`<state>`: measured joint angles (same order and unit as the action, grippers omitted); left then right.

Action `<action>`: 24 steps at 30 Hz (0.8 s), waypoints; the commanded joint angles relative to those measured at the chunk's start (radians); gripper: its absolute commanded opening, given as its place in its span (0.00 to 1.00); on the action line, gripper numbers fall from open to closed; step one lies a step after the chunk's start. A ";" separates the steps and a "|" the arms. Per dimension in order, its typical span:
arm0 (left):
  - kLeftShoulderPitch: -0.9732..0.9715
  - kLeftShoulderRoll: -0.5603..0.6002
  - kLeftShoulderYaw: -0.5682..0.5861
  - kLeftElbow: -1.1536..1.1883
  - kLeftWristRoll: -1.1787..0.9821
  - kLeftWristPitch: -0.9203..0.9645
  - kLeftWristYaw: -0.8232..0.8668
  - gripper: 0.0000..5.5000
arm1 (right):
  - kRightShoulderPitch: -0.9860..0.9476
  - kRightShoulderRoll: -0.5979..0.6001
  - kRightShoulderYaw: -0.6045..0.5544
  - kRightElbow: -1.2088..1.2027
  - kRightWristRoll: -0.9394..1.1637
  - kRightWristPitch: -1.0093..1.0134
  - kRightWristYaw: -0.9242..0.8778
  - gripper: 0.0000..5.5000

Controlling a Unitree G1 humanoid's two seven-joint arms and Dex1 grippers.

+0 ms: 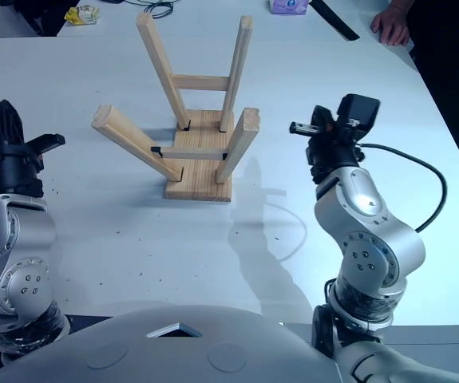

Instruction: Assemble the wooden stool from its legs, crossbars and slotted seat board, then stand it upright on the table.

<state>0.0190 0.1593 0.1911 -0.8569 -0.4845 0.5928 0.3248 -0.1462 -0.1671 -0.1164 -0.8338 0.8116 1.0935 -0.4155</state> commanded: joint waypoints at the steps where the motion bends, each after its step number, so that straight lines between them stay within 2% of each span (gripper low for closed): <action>1: -0.085 -0.024 -0.310 -0.018 -0.130 0.123 -0.171 0.00 | -0.067 -0.021 0.127 -0.033 0.102 0.083 0.127 0.00; 4: -0.066 -0.034 -0.357 -0.026 -0.186 0.174 -0.199 0.00 | -0.086 -0.035 0.143 -0.025 0.122 0.094 0.167 0.00; 12: -0.001 -0.058 -0.245 -0.013 -0.265 0.139 -0.180 0.00 | -0.113 -0.131 0.132 0.043 0.008 0.030 0.228 0.00; 16: 0.031 -0.037 -0.192 -0.052 -0.353 0.122 -0.178 0.00 | -0.153 -0.220 0.039 0.121 -0.032 -0.070 0.363 0.00; 18: 0.001 0.018 -0.083 -0.054 -0.414 0.091 -0.188 0.00 | -0.165 -0.245 -0.024 0.135 0.015 -0.087 0.433 0.00; 21: -0.144 0.130 0.202 0.017 -0.657 -0.031 -0.156 0.00 | -0.153 -0.307 -0.096 0.131 0.090 -0.095 0.564 0.00; 22: -0.185 0.163 0.254 0.033 -0.714 -0.059 -0.143 0.00 | -0.157 -0.318 -0.113 0.136 0.106 -0.101 0.587 0.00; 24: -0.223 0.200 0.270 0.033 -0.746 -0.073 -0.129 0.00 | -0.182 -0.318 -0.135 0.147 0.135 -0.117 0.607 0.00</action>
<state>-0.1532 0.3142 0.4298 -0.8268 -1.1765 0.5400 0.1754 -0.2922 -0.4714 -0.2151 -0.6914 0.9075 0.9997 0.1632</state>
